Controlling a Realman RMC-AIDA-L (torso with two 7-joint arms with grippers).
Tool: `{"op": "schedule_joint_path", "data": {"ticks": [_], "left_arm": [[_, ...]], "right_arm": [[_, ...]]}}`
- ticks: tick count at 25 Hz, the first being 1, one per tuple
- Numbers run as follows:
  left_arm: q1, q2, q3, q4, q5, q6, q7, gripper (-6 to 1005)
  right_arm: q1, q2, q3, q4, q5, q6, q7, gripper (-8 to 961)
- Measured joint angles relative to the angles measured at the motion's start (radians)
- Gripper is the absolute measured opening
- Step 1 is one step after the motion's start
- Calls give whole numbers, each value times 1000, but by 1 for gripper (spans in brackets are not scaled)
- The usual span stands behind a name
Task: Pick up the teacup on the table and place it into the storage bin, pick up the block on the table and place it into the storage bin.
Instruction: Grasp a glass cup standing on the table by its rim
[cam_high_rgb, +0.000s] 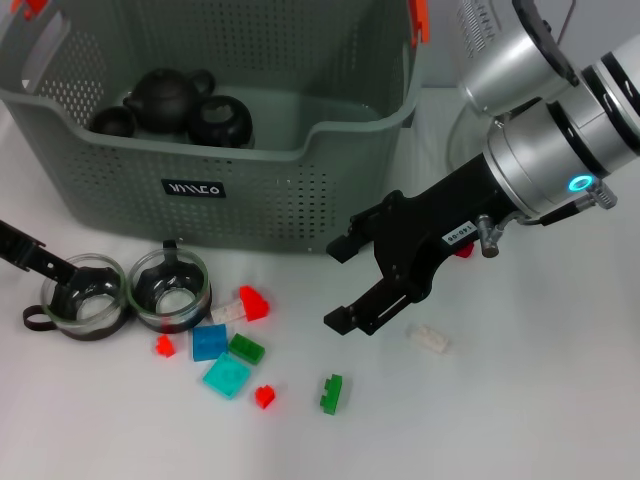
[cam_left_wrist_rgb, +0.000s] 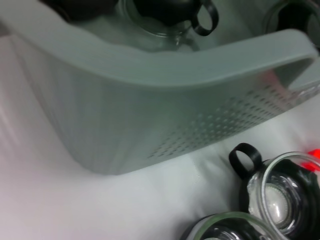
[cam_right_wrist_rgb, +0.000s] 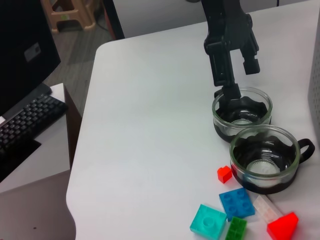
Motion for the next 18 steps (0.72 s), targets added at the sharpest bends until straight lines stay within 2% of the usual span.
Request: {"op": "schedule_joint_path", "data": {"ticks": [6, 13, 18], "left_arm": [[0, -11, 2, 7, 33, -49, -15, 853], [0, -38, 5, 9, 79, -98, -37, 852], [5, -48, 3, 9, 82, -109, -40, 851]], "right_arm": [[-2, 0, 0, 5, 0, 11, -1, 945], [-4, -1, -1, 6, 0, 17, -3, 945], [-8, -3, 2, 6, 0, 21, -12, 945]]}}
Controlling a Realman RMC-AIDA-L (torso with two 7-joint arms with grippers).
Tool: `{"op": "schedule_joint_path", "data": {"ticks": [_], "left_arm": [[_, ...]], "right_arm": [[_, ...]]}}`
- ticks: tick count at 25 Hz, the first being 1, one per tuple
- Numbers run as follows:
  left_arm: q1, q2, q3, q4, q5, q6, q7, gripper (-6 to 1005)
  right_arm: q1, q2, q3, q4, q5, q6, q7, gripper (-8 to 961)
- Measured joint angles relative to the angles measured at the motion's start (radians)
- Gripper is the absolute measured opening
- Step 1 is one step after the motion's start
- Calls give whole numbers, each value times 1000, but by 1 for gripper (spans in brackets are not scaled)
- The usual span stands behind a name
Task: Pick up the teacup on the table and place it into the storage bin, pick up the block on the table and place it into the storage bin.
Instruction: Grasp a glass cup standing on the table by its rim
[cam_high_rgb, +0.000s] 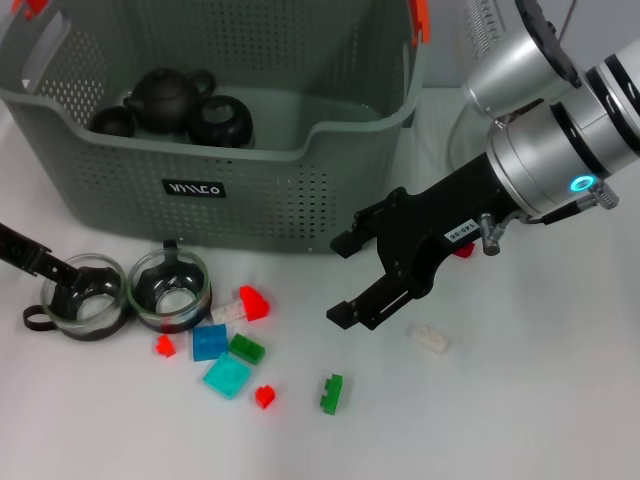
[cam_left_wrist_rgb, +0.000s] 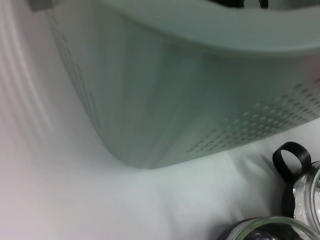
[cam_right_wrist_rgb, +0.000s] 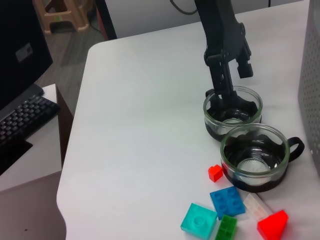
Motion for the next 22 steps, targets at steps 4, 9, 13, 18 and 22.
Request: {"op": "schedule_joint_path", "data": {"ticks": [4, 9, 13, 18, 22], "left_arm": [[2, -4, 0, 0, 1, -2, 0, 850], [4, -13, 6, 0, 6, -12, -2, 850], [5, -19, 6, 1, 13, -20, -9, 849], [5, -24, 7, 2, 15, -27, -17, 848], [4, -28, 8, 9, 34, -46, -27, 848]], "right_arm": [[-1, 0, 0, 0, 0, 6, -2, 945], [-3, -1, 0, 0, -1, 7, -4, 945], [-5, -2, 2, 0, -3, 7, -5, 945], [-8, -2, 2, 0, -5, 7, -6, 945], [-13, -2, 2, 0, -6, 8, -13, 945]]}}
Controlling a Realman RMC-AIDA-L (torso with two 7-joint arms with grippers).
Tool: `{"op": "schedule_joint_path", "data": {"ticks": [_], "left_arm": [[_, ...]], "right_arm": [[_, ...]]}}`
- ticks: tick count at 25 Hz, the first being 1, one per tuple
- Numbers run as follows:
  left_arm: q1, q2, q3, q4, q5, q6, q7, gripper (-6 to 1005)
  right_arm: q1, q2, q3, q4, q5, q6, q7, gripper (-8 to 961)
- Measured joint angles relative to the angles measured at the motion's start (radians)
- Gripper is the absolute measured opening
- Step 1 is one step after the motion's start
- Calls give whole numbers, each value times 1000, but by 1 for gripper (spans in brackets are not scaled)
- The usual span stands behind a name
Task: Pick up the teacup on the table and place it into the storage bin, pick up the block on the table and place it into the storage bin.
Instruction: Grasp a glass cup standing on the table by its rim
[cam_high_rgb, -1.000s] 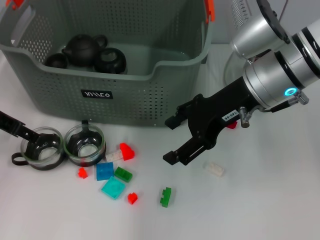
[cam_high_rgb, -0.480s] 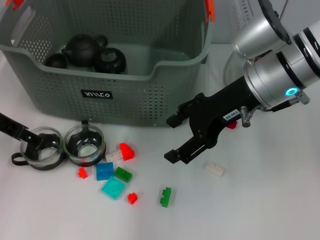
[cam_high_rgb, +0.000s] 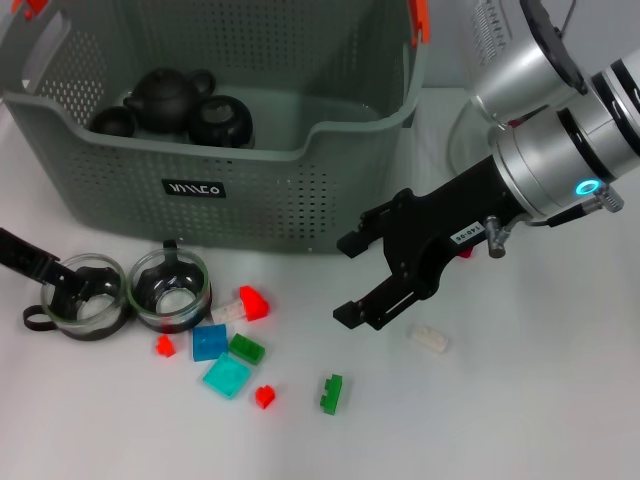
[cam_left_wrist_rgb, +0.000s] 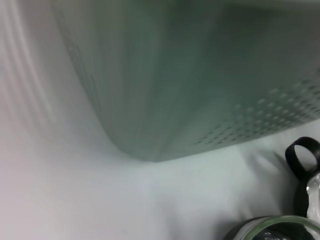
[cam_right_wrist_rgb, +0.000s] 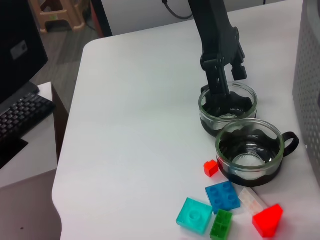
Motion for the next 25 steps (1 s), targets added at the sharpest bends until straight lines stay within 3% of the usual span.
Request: {"op": "schedule_joint_path", "data": {"ticks": [18, 25], "left_arm": [[-4, -29, 2, 16, 30, -41, -3, 845], [-5, -30, 2, 21, 31, -47, -3, 844]], "right_arm": [[-5, 0, -5, 1, -1, 14, -6, 944], [-5, 0, -5, 2, 0, 14, -6, 944]]}}
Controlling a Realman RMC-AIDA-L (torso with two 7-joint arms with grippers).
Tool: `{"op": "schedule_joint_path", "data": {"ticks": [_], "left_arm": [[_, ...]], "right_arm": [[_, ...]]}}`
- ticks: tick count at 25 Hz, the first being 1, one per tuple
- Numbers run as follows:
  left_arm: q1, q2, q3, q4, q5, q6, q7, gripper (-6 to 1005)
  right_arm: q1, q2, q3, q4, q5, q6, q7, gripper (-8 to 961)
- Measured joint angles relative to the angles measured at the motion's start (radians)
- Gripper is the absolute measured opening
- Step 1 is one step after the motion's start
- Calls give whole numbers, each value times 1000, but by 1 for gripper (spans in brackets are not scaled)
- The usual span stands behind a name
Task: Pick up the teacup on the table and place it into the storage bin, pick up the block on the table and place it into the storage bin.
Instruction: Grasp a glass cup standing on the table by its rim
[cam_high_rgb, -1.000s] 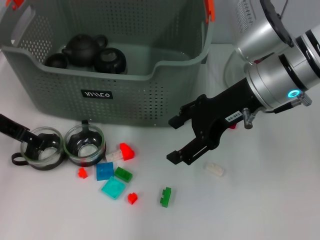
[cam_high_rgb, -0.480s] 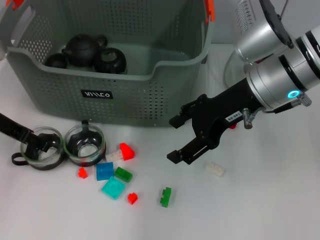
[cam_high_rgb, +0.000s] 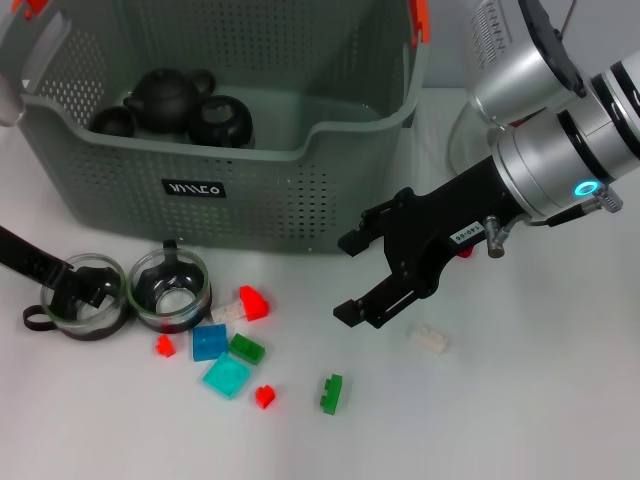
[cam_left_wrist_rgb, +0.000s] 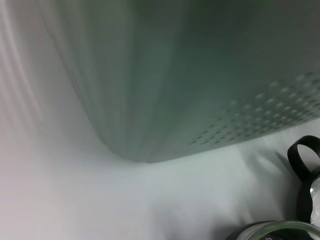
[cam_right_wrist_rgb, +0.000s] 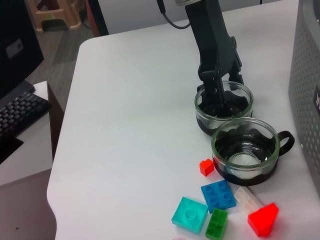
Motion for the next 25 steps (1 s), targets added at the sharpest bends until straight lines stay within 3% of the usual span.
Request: {"op": "schedule_joint_path", "data": {"ticks": [20, 25], "left_arm": [[-7, 11, 0, 42, 14, -24, -22, 841], [-8, 13, 0, 43, 16, -24, -26, 620]], "right_arm": [[-5, 0, -1, 3, 3, 7, 0, 944], [-5, 0, 2, 3, 4, 5, 0, 944]]}}
